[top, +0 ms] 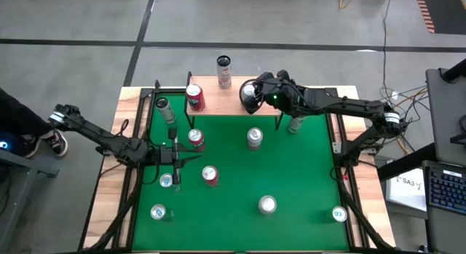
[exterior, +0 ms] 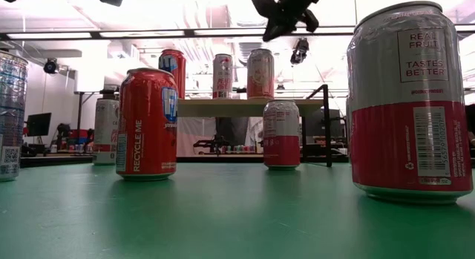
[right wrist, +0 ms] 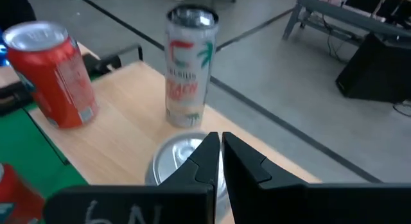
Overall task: Place canned beverage on shelf
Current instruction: Put the bottom right white orange soda can on the shelf
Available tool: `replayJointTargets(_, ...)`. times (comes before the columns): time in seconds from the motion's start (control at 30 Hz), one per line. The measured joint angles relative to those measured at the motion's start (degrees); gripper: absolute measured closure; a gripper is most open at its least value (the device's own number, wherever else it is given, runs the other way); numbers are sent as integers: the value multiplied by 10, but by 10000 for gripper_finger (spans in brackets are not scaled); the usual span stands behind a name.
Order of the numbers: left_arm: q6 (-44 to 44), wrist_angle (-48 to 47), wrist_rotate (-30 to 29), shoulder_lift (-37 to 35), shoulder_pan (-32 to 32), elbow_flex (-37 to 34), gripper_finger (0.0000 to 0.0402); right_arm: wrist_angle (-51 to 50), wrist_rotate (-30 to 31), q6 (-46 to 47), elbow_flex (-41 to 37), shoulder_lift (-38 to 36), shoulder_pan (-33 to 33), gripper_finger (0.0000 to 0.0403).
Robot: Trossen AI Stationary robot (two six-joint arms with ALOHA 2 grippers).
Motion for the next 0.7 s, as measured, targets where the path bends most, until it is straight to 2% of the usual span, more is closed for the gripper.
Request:
replayJointTargets(0.13, 0, 0, 0, 0, 0, 0, 364, 2, -15, -4, 15, 0, 0, 390)
replayJointTargets(0.43, 10, 1, 0, 0, 1, 0, 364, 78, -119, -6, 20, 29, 0, 390)
replayJointTargets(0.6, 30, 2, 0, 0, 0, 0, 364, 78, -116, -7, 20, 62, -1, 390)
replayJointTargets(0.7, 38, 2, 0, 0, 1, 0, 364, 72, -85, -8, 20, 76, -2, 390)
